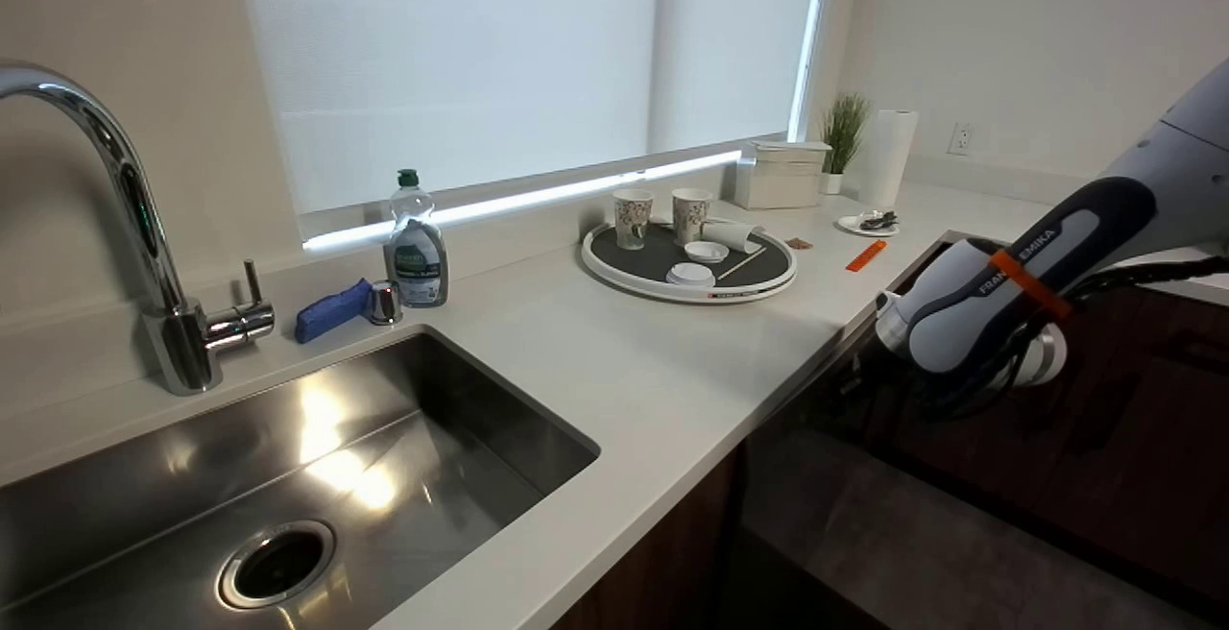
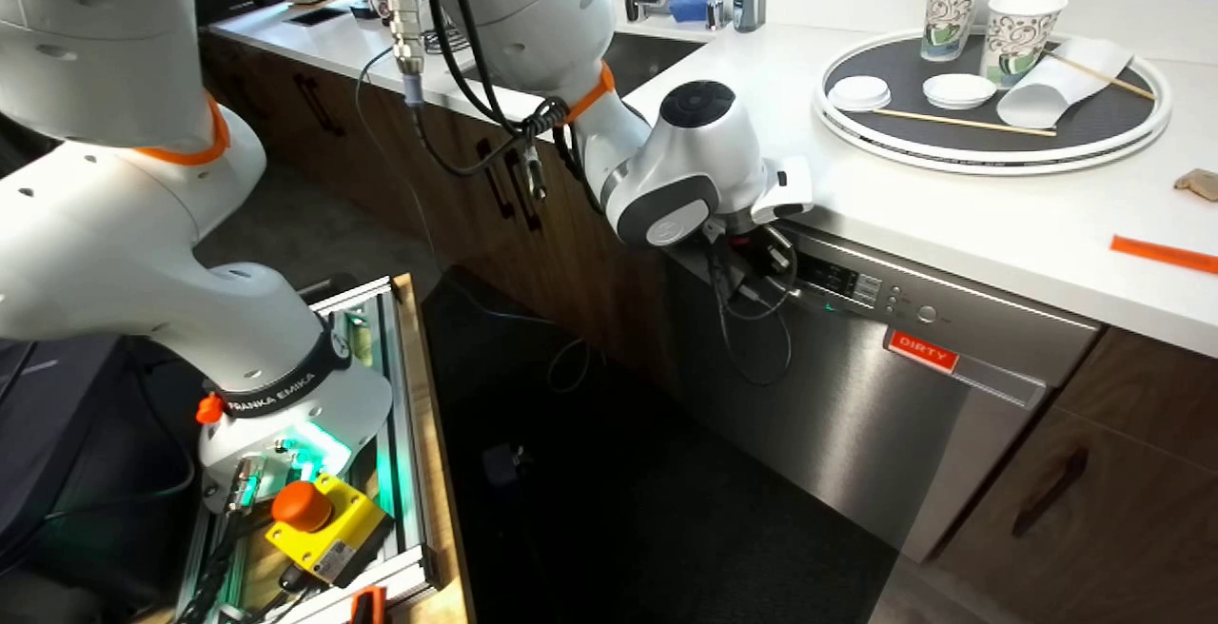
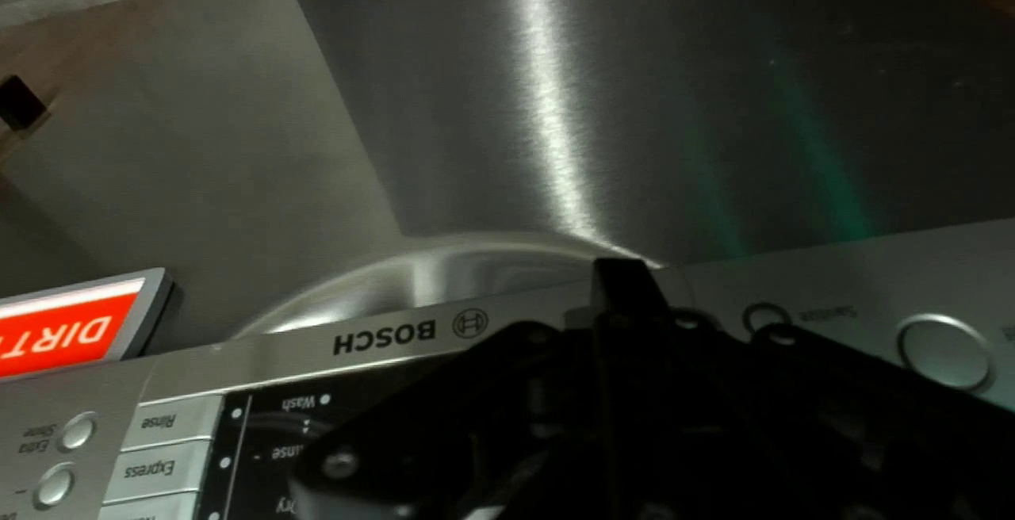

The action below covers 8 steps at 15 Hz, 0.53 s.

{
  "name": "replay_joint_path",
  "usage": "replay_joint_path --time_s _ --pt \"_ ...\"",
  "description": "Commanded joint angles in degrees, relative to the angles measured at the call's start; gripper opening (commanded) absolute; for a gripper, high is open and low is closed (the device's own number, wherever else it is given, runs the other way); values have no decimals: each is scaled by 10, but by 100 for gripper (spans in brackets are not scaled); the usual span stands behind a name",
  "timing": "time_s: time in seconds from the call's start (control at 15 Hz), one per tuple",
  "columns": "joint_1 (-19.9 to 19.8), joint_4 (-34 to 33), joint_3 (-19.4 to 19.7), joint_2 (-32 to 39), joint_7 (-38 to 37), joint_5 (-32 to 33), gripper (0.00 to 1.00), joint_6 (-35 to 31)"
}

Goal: Press one of the buttons on the left side of the dish washing machine

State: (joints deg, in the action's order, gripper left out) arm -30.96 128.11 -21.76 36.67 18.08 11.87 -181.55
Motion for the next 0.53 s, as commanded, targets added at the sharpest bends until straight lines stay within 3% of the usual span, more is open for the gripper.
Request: replay_joint_path --time_s 0.0,0.47 --pt "-7 -6 -5 -14 50 12 0 65" --pt "12 7 15 -54 148 -8 0 147"
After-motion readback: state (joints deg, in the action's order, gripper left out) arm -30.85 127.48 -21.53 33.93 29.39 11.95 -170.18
